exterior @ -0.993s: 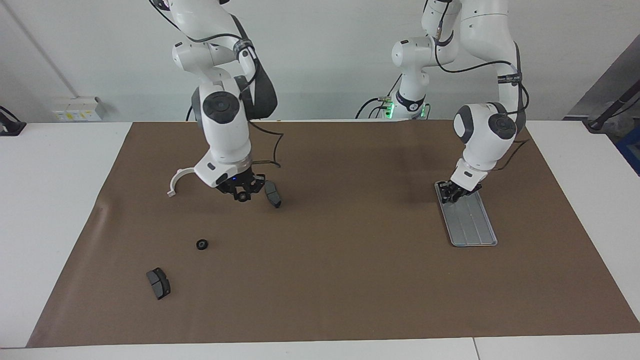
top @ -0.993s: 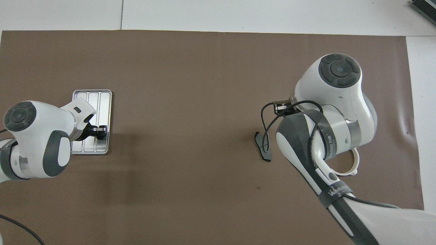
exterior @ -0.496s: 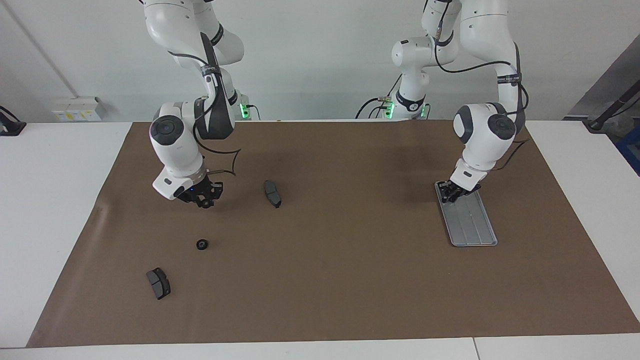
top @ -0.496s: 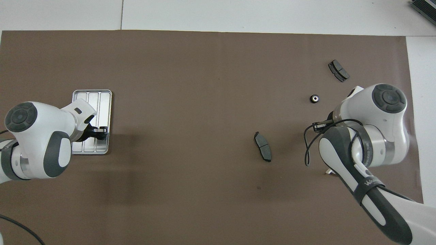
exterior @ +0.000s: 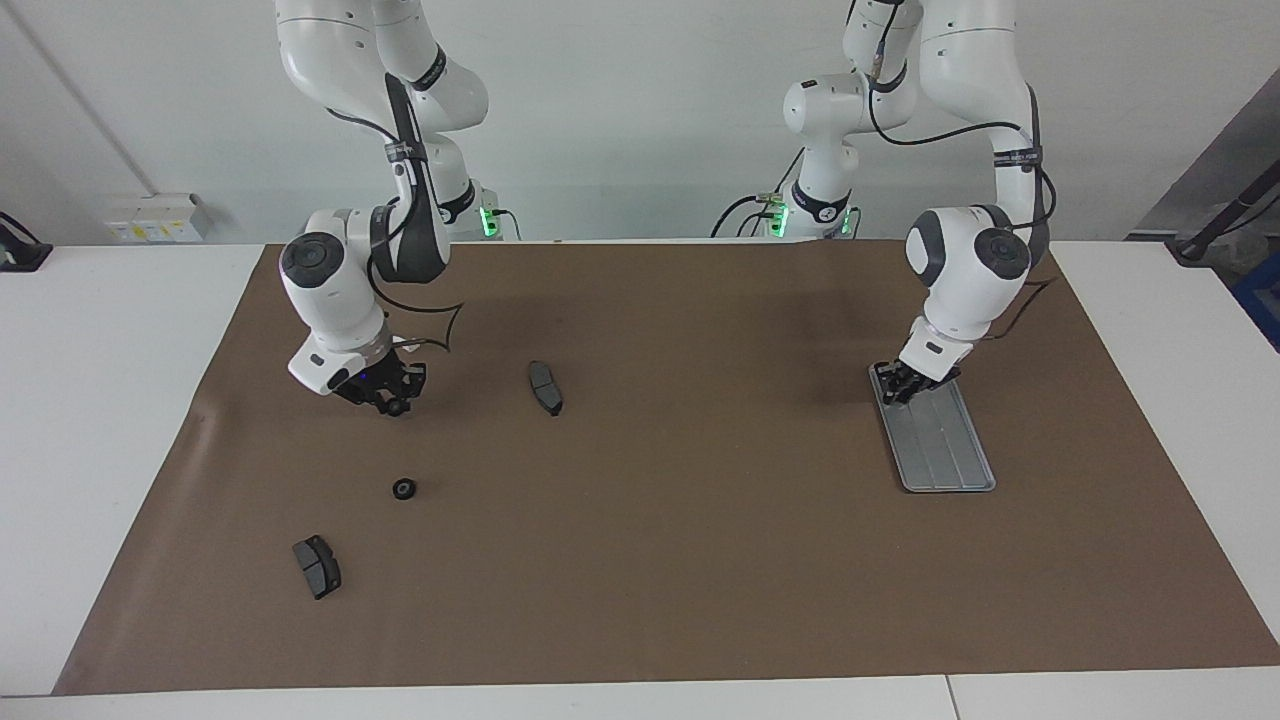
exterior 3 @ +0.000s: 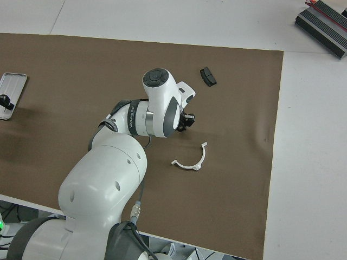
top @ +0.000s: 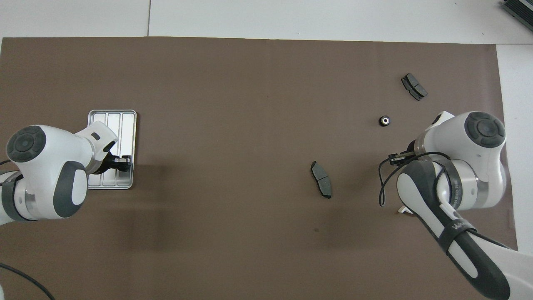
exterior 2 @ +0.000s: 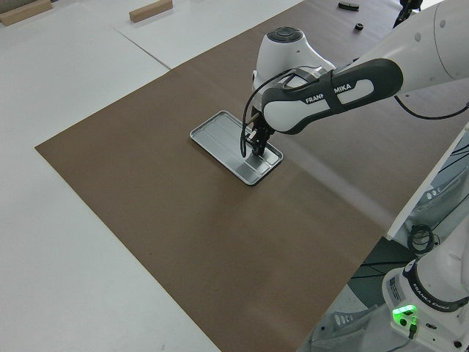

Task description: Place bearing gear from tray to pile

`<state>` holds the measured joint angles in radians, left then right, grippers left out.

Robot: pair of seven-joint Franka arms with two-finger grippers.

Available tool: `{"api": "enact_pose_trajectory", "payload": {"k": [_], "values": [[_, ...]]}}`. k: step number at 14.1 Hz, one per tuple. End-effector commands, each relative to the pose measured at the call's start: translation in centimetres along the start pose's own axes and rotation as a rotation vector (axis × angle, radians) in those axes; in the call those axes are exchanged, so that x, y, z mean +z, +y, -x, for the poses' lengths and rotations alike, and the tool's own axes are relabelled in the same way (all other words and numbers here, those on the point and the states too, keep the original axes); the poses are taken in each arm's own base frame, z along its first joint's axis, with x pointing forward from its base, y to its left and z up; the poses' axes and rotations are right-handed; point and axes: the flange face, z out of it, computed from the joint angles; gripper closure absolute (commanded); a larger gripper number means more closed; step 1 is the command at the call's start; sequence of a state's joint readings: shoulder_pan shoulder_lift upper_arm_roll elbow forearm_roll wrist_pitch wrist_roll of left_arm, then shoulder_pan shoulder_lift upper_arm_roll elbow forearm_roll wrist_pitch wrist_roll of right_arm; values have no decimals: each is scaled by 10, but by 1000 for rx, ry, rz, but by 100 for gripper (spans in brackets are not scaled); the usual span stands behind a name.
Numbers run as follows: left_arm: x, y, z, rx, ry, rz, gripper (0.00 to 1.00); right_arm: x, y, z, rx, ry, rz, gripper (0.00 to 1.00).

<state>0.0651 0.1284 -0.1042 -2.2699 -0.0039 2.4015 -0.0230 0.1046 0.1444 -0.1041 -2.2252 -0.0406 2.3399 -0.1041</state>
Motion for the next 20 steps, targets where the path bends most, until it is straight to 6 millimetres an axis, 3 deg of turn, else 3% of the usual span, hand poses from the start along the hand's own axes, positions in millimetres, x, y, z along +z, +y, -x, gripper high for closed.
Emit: {"api": "enact_pose_trajectory", "payload": {"k": [1,2,6,8,11,13,15,17,20], "values": [[-3,-1,10,-1,17,0,78,3,2,4,-11,9,0,19],[-4,-1,10,-1,18,0,80,2,2,3,-8,11,-1,0],[-7,0,5,-7,26,1,86,1,3,1,-8,15,1,0],[-19,2,-9,-12,43,3,86,-3,3,-1,-3,22,2,0],[-39,7,-32,-51,51,11,86,-32,1,-16,41,71,6,0],[-51,44,-42,-97,29,16,86,-51,2,-22,56,106,8,0],[-58,100,-37,-189,28,21,86,-75,5,-29,61,120,10,0],[-64,160,-26,-266,37,32,86,-102,6,-34,65,117,8,0],[-65,246,6,-356,38,47,86,-134,5,-40,107,105,2,0]]}}
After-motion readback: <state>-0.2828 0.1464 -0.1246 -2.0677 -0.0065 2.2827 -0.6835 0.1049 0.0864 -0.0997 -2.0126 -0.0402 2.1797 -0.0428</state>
